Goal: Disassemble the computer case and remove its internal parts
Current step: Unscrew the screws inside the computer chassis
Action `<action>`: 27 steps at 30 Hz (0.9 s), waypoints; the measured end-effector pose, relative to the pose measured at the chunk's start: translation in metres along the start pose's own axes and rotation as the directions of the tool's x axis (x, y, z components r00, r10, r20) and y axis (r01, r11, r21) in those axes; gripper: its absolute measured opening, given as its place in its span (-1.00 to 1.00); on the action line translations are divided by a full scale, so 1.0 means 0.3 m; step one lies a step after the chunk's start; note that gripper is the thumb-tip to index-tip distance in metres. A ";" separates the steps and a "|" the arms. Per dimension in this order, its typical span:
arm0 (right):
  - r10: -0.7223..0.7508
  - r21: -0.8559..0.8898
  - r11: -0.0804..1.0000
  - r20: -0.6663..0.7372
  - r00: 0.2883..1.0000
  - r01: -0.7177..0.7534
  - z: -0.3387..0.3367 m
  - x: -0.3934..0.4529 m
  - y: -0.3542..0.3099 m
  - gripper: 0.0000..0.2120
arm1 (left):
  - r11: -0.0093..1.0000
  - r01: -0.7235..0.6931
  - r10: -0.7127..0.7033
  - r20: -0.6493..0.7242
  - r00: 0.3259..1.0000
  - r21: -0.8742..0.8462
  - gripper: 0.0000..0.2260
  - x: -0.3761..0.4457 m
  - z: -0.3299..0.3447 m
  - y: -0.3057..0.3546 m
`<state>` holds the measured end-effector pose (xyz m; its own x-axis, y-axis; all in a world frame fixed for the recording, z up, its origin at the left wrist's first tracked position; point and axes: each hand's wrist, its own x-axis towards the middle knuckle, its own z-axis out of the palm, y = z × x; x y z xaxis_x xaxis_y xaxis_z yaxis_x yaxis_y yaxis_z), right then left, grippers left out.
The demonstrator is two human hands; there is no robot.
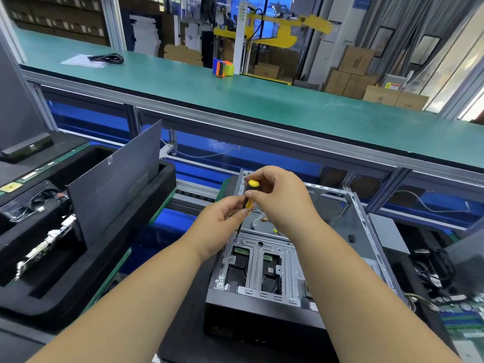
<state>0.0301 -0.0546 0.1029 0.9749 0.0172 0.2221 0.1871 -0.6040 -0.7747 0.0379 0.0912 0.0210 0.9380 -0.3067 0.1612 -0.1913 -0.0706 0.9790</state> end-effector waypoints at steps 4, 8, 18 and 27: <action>-0.014 -0.018 1.000 0.047 0.999 0.015 0.003 -0.005 -0.004 -0.71 | 0.998 -0.022 0.023 -0.018 1.000 0.061 -0.70 -0.002 -0.004 0.003; 0.005 0.002 1.000 0.094 0.996 -0.005 0.004 -0.014 -0.005 -0.65 | 0.997 -0.018 0.024 -0.082 0.996 0.071 -0.80 0.009 -0.006 -0.015; 0.012 -0.013 1.000 -0.152 0.988 -0.015 0.059 -0.030 0.012 -0.78 | 0.983 -0.074 0.098 -0.141 0.985 0.165 -0.87 0.021 0.003 -0.013; 0.031 -0.006 1.000 0.008 0.999 -0.031 0.009 -0.014 0.009 -0.77 | 0.996 0.001 -0.001 0.002 1.000 0.085 -0.79 -0.001 -0.020 -0.008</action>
<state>0.0269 -0.0543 0.0982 0.9811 0.0047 0.1934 0.1562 -0.6092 -0.7775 0.0398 0.0971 0.0195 0.9377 -0.3082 0.1603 -0.2146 -0.1509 0.9650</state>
